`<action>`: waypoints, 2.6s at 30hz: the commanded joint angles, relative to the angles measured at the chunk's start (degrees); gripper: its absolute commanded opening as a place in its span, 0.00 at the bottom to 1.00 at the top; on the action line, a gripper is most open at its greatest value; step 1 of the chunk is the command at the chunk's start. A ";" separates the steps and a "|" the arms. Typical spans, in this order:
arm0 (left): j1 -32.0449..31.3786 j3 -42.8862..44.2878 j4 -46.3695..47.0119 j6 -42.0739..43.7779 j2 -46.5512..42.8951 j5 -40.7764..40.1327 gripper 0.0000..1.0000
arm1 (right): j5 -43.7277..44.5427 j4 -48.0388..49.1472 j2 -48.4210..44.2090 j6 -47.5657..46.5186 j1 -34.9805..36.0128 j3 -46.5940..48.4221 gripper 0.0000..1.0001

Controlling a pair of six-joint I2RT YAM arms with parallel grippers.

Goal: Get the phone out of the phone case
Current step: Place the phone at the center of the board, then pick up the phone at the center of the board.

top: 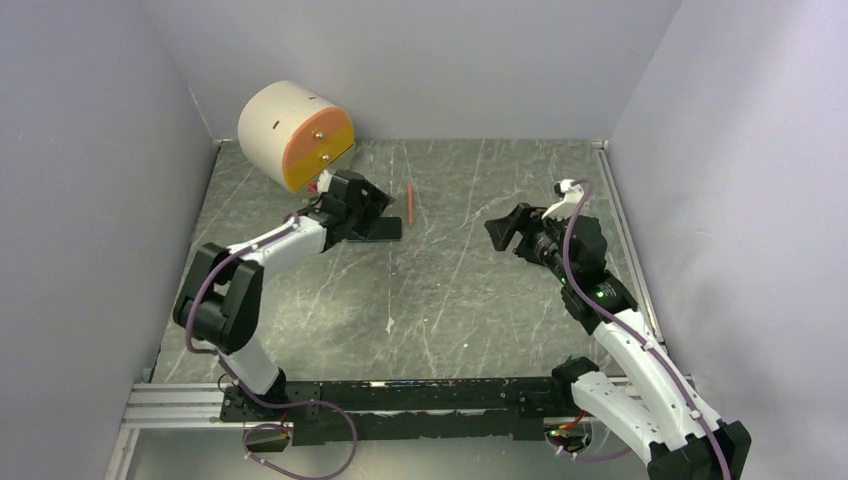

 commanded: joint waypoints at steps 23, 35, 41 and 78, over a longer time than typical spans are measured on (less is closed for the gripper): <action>6.07 -10.87 -17.58 59.12 -49.69 -18.79 0.95 | 16.95 -13.09 16.23 0.36 -11.23 10.71 0.99; 6.07 -19.48 -13.09 61.95 -55.41 -14.67 0.95 | 10.63 -25.27 37.65 0.20 -22.34 22.17 0.99; 6.07 -19.43 -13.25 61.13 -55.90 -13.43 0.95 | 8.84 -29.90 48.45 -2.70 -24.96 29.23 0.99; 6.24 -19.61 -13.06 60.74 -56.49 -12.83 0.95 | 6.73 -32.81 72.11 -14.39 -25.15 43.13 0.82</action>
